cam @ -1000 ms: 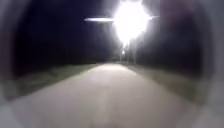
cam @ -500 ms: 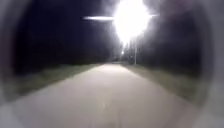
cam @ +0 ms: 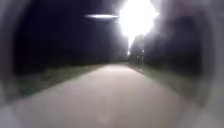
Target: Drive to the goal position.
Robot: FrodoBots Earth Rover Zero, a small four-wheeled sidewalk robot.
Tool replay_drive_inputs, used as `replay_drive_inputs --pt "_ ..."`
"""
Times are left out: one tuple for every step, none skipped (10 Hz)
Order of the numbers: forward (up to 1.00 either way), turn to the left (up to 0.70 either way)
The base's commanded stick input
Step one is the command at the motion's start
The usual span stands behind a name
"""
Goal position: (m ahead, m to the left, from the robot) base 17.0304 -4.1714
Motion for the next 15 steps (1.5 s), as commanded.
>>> replay_drive_inputs --pt "1.00 0.00" --pt "1.00 0.00" --pt "1.00 0.00" --pt "1.00 0.00" --pt "1.00 0.00" --pt "1.00 0.00" --pt "1.00 0.00" --pt "1.00 0.00" --pt "1.00 0.00" --pt "1.00 0.02" --pt "1.00 0.07" --pt "1.00 0.12" --pt "1.00 0.14" --pt "1.00 0.00" --pt "1.00 0.00"
